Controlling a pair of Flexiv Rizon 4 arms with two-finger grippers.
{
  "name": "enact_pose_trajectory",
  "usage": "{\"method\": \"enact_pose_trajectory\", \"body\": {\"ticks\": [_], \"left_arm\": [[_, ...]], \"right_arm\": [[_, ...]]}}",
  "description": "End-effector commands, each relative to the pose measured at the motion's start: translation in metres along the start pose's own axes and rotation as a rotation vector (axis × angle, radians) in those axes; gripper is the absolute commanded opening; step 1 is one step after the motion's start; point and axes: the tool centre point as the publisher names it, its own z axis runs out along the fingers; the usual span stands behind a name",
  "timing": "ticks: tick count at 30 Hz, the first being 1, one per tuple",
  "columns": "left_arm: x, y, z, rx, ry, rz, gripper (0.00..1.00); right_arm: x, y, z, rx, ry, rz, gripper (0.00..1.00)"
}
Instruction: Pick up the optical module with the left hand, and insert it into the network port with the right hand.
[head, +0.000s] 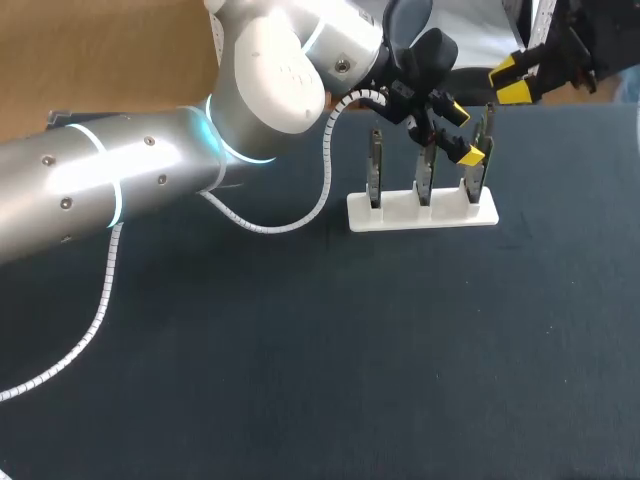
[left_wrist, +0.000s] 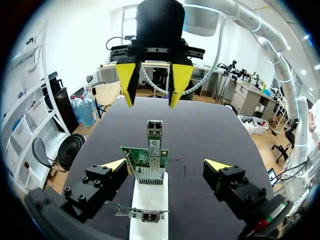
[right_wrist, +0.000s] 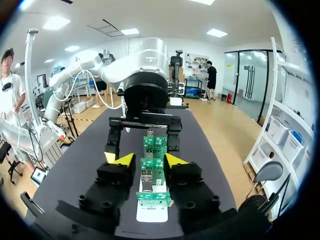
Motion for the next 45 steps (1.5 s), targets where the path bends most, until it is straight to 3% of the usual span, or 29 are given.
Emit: {"method": "enact_pose_trajectory", "body": {"ticks": [1, 11, 45], "left_arm": [[-0.001, 0.0, 0.0, 0.001, 0.004, -0.001, 1.0], [-0.001, 0.0, 0.0, 0.001, 0.004, -0.001, 1.0], [-0.001, 0.0, 0.0, 0.001, 0.004, -0.001, 1.0]], "right_arm": [[-0.001, 0.0, 0.003, -0.003, 0.011, -0.005, 0.0], [0.003, 0.002, 0.008, -0.019, 0.033, 0.0, 0.0], [0.048, 0.006, 0.023, -0.071, 0.087, 0.124, 0.0]]}}
